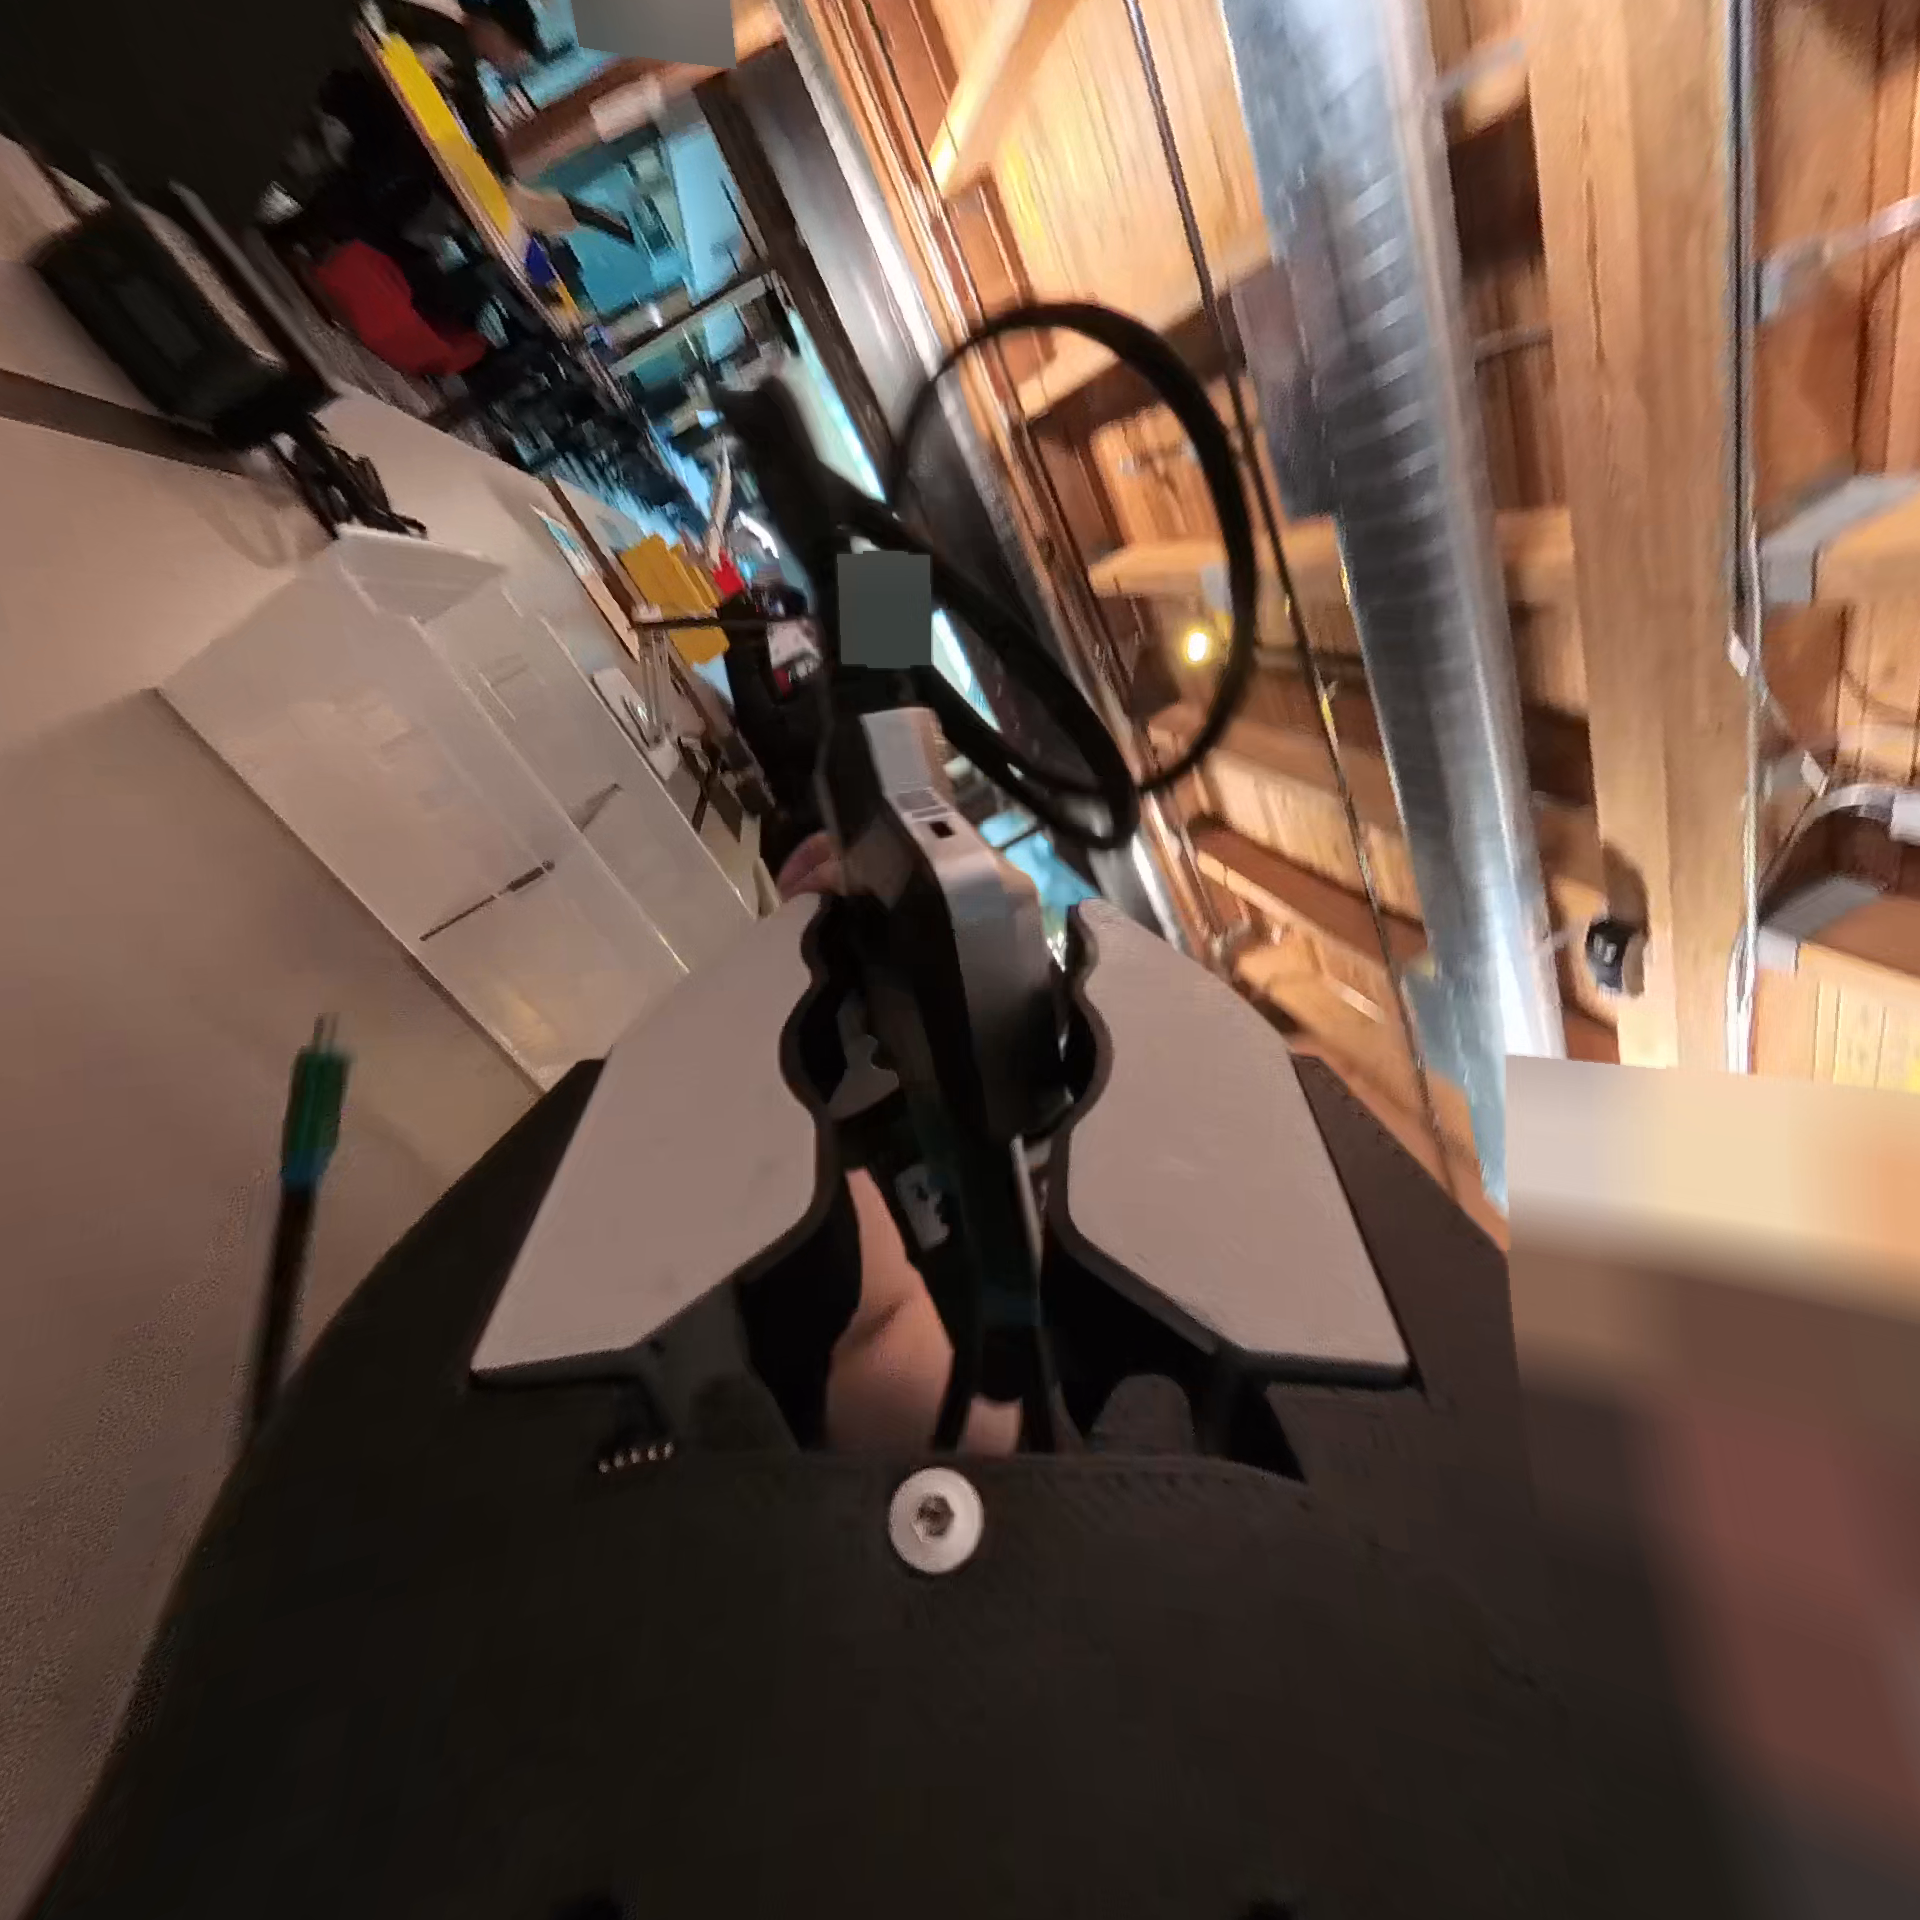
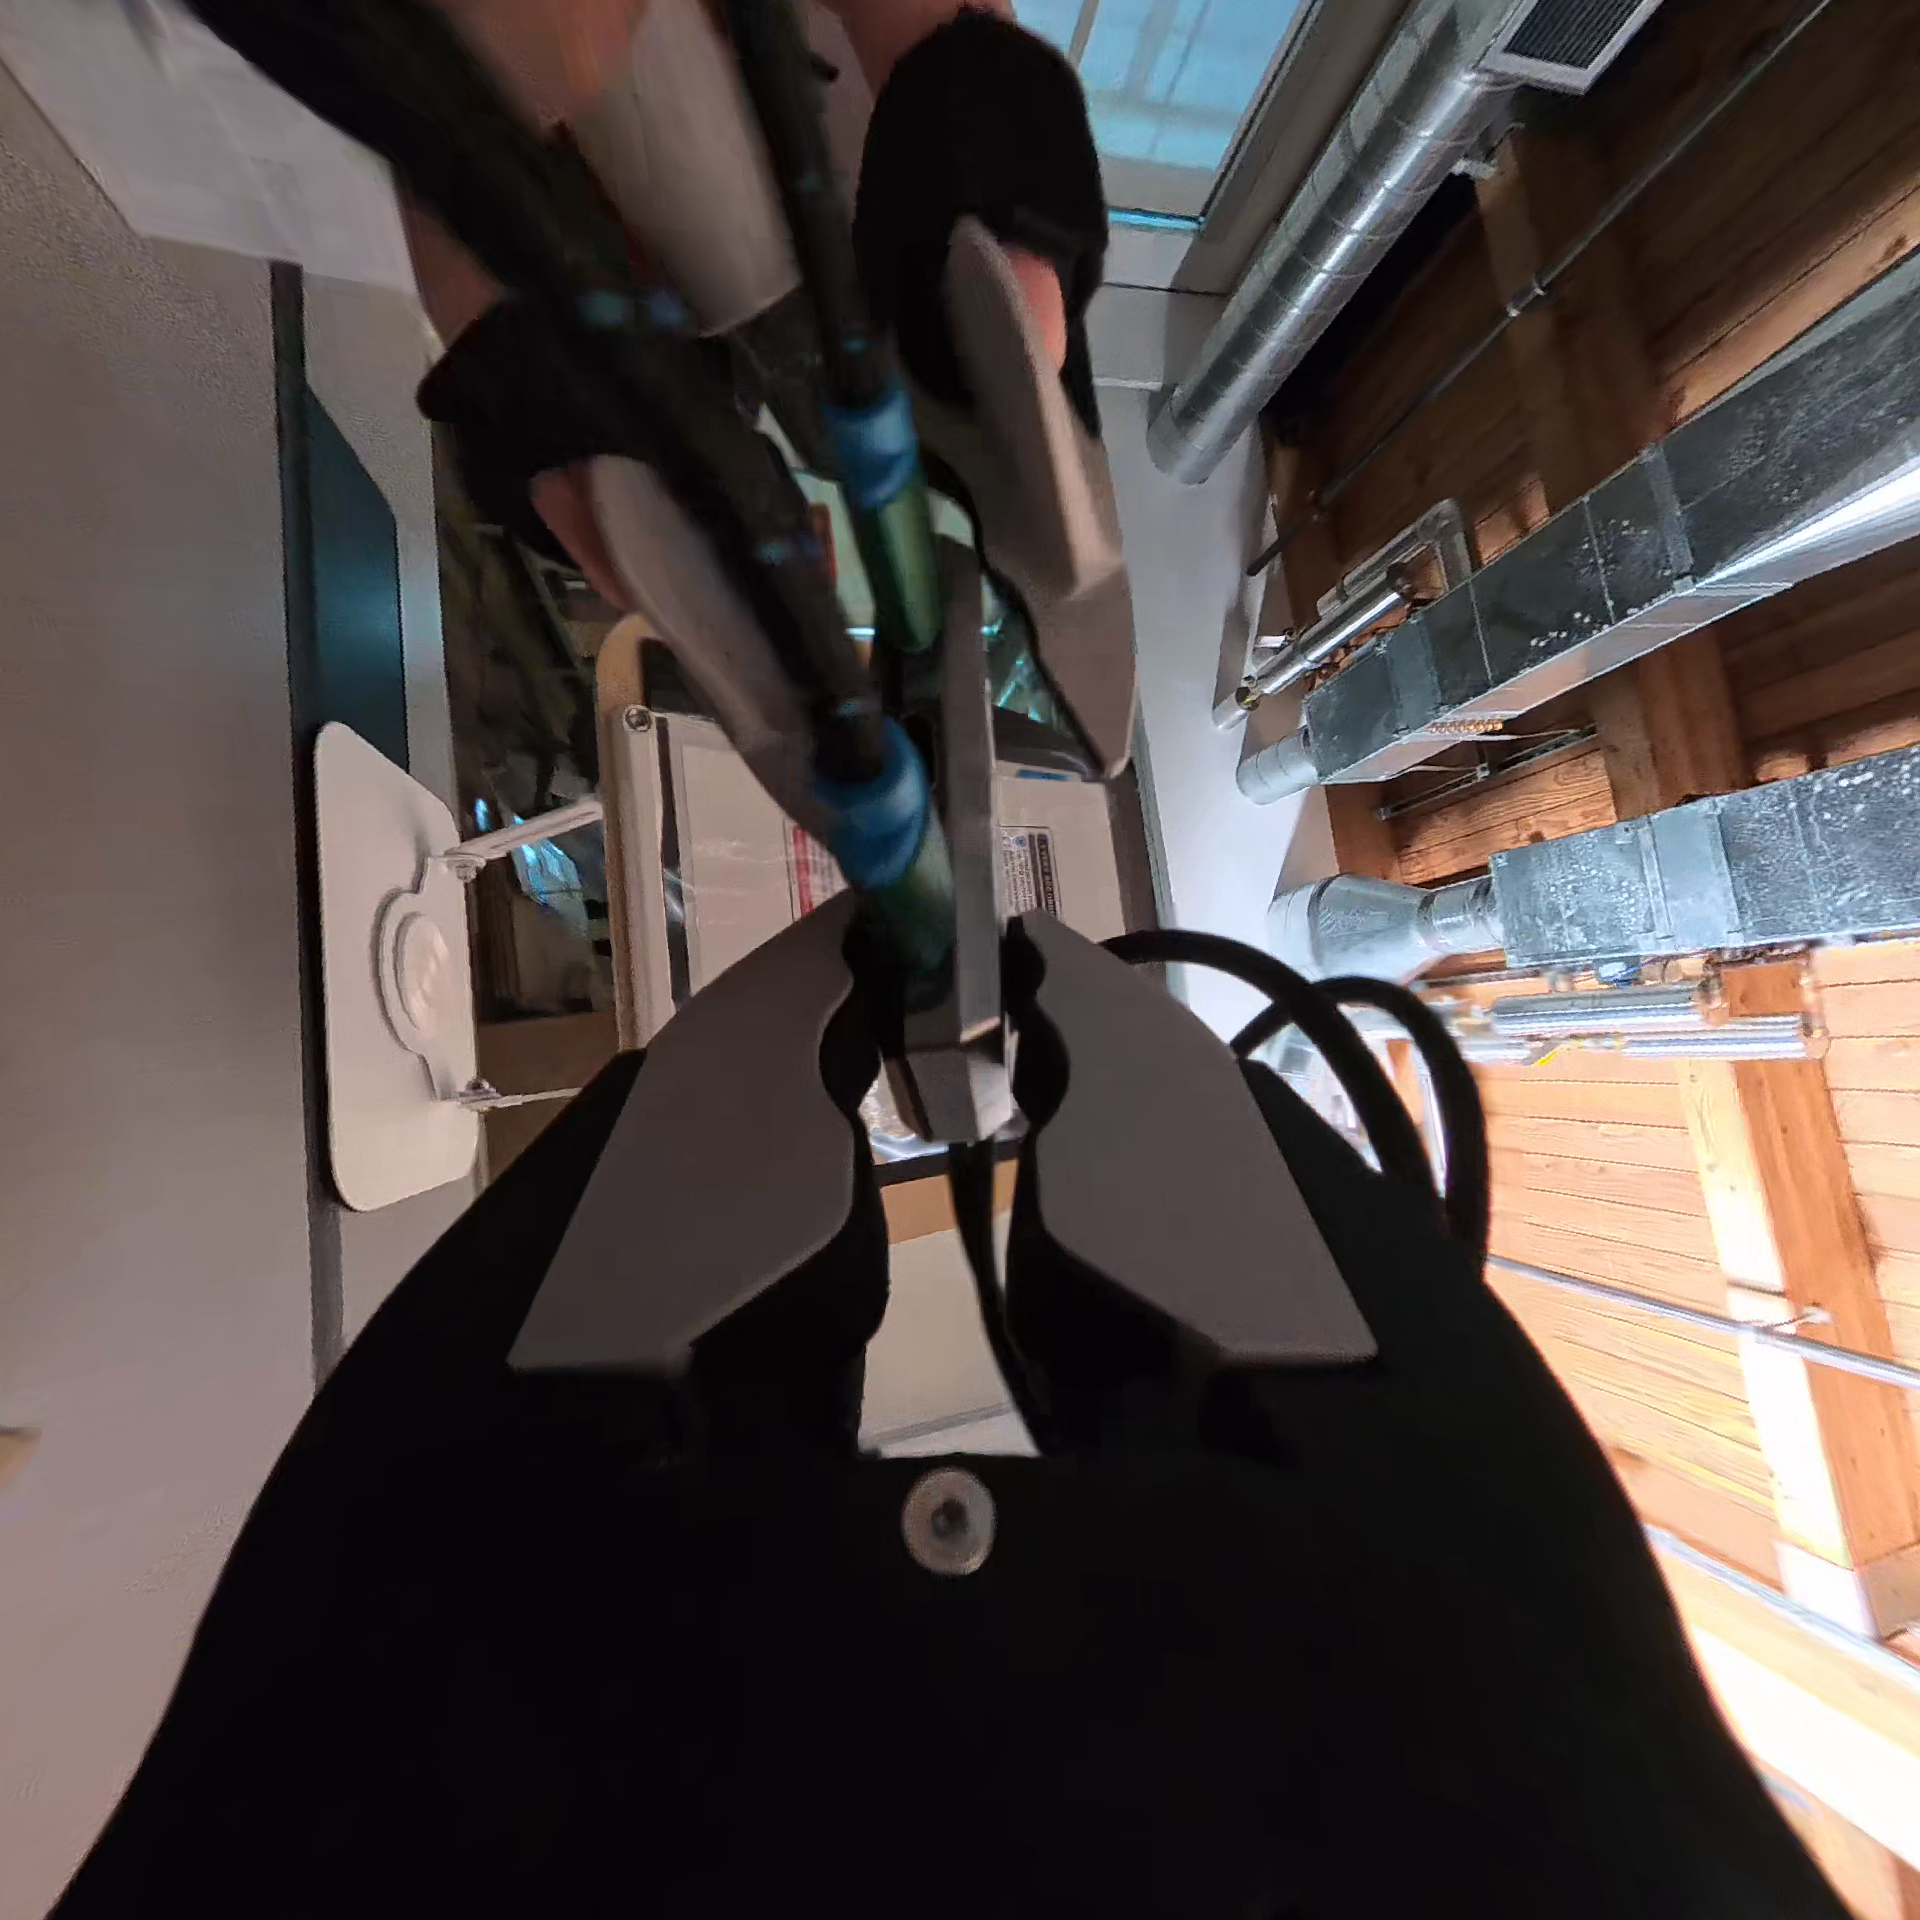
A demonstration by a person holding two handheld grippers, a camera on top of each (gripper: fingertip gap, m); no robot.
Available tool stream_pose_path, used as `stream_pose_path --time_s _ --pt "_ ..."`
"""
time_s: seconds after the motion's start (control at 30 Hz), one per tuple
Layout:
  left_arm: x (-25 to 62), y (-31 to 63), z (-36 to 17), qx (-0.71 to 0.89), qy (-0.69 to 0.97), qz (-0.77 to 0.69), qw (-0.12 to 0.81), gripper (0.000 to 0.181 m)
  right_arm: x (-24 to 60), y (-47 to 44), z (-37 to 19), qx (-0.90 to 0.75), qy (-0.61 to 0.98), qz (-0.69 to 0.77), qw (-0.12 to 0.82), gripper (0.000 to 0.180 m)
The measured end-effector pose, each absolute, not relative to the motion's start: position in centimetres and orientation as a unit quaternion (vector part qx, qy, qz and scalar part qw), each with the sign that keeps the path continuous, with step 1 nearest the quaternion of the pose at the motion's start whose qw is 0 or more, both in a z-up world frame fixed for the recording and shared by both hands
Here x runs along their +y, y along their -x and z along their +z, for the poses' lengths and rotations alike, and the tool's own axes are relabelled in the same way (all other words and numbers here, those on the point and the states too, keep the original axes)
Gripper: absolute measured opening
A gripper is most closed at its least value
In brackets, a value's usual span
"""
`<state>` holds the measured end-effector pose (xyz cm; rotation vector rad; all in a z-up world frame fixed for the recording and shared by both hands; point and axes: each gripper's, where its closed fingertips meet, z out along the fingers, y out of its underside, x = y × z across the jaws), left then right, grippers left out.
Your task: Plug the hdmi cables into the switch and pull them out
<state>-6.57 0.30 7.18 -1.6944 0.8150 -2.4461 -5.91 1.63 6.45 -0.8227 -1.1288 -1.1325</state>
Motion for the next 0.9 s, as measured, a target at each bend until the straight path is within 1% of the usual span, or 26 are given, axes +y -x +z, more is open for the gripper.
stream_pose_path --time_s 0.07,0.13,0.2,0.23,0.3,0.33,0.37,0.47,0.53,0.6,0.63,0.7,0.73,0.8,0.9 --pt "1.1 7.7 8.5 0.295 0.533 -0.789 0.081 0.038 1.2 5.3 7.3 -0.475 0.384 -0.458 0.646 0.022" --pt "2.6 9.2 10.0 0.334 0.513 -0.768 0.188 0.035 0.6 4.5 8.3 -0.465 0.397 -0.438 0.659 0.021" --pt "3.2 10.4 10.7 0.415 0.487 -0.701 0.315 0.034 -0.1 4.2 8.7 -0.472 0.409 -0.401 0.671 0.021" --pt "3.1 10.8 10.6 0.456 0.474 -0.654 0.373 0.037 -0.4 4.2 8.9 -0.475 0.416 -0.376 0.677 0.021" --pt "2.1 11.2 10.5 0.519 0.434 -0.568 0.469 0.058 -0.9 4.5 9.0 -0.489 0.435 -0.319 0.685 0.021" --pt "1.2 11.4 10.7 0.543 0.402 -0.533 0.509 0.064 -1.2 4.9 8.9 -0.499 0.443 -0.290 0.686 0.022" --pt "0.1 11.5 10.8 0.567 0.371 -0.501 0.539 0.064 -1.5 5.2 8.9 -0.506 0.448 -0.266 0.687 0.021" --pt "-2.1 10.9 9.8 0.629 0.335 -0.402 0.575 0.064 -2.6 6.4 9.2 -0.523 0.450 -0.203 0.695 0.021" --pt "-2.4 10.3 9.5 0.633 0.347 -0.377 0.580 0.057 -3.2 7.0 9.9 -0.523 0.437 -0.199 0.704 0.021" --pt "-3.5 9.9 9.2 0.635 0.358 -0.427 0.535 0.059 -3.5 7.2 10.6 -0.518 0.418 -0.222 0.712 0.020" --pt "-3.9 9.8 9.3 0.631 0.366 -0.456 0.511 0.063 -3.7 7.2 10.7 -0.519 0.410 -0.233 0.713 0.021" --pt "-4.1 9.5 9.7 0.614 0.375 -0.494 0.489 0.068 -3.8 7.4 10.5 -0.528 0.399 -0.244 0.709 0.021" --pt "-4.1 9.4 9.9 0.607 0.371 -0.500 0.493 0.069 -3.7 7.5 10.4 -0.531 0.398 -0.245 0.707 0.021" --pt "-3.9 9.1 10.4 0.593 0.353 -0.482 0.540 0.072 -3.5 7.8 10.1 -0.536 0.397 -0.248 0.703 0.021" --pt "-3.9 9.2 10.2 0.611 0.318 -0.414 0.595 0.072 -3.4 8.2 9.5 -0.553 0.403 -0.240 0.689 0.021"
